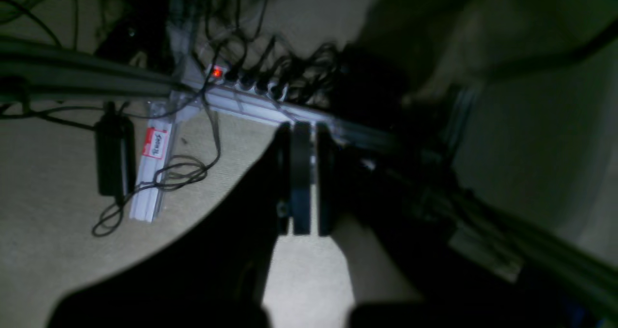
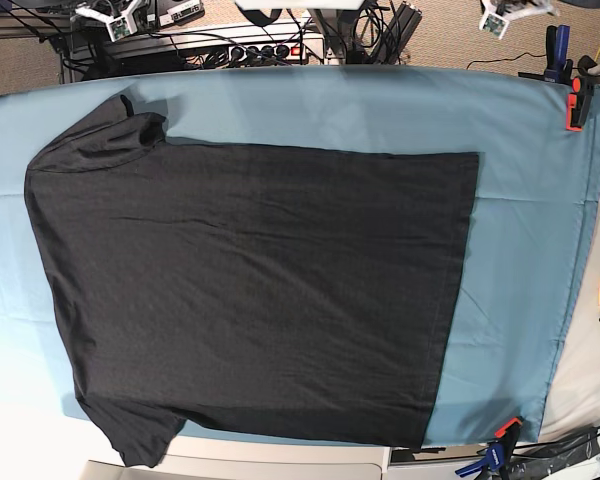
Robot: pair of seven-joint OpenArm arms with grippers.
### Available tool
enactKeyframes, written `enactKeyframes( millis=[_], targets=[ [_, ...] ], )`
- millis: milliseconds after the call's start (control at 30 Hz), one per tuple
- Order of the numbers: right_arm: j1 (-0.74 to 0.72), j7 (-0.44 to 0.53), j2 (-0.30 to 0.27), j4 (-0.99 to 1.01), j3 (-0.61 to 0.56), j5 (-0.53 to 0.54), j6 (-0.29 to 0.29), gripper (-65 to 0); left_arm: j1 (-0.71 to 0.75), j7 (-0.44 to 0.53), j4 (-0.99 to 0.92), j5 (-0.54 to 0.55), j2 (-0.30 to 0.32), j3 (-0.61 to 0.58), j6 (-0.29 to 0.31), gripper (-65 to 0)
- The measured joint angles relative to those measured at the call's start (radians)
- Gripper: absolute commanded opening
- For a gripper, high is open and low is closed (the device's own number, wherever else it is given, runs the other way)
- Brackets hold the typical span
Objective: Fold the T-shirt properly
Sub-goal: 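Move the right gripper down to the black shirt's shoulder corner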
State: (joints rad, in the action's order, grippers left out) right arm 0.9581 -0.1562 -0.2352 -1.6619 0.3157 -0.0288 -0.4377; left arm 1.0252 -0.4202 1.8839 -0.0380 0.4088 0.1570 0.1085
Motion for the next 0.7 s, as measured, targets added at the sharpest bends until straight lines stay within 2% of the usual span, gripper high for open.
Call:
enactKeyframes(
  millis=[167,333,400,533,633,700],
  targets=[
    [0.065,-0.04,-0.005,-0.174,0.087,0.001,-0.002,-62.2,0.052,-0.023,0.155,-0.053,0.067,-0.001,0.005,-62.6],
    [0.097,-0.058,-0.005,-0.311,0.246,0.002,-0.005,-62.2,0.064,-0.054,0.285,-0.063,0.116,0.0,0.005,-62.6],
    [0.097,-0.073,-0.012,-0.356,0.315,0.0,-0.005,-62.2,0.064,-0.052,0.333,-0.088,0.134,0.0,0.024,-62.6],
    [0.097,-0.075,-0.082,-0.418,0.425,-0.01,-0.006,-62.2,0.063,-0.047,0.424,-0.126,0.193,0.0,0.096,-62.6],
    [0.097,-0.072,-0.14,-0.456,0.47,-0.095,-0.005,-62.2,0.053,-0.032,0.459,-0.199,0.241,0.0,0.145,-62.6],
    [0.097,-0.07,-0.183,-0.472,0.47,-0.157,-0.01,-62.2,0.033,-0.03,0.457,-0.269,0.273,0.0,0.198,-62.6]
  ],
)
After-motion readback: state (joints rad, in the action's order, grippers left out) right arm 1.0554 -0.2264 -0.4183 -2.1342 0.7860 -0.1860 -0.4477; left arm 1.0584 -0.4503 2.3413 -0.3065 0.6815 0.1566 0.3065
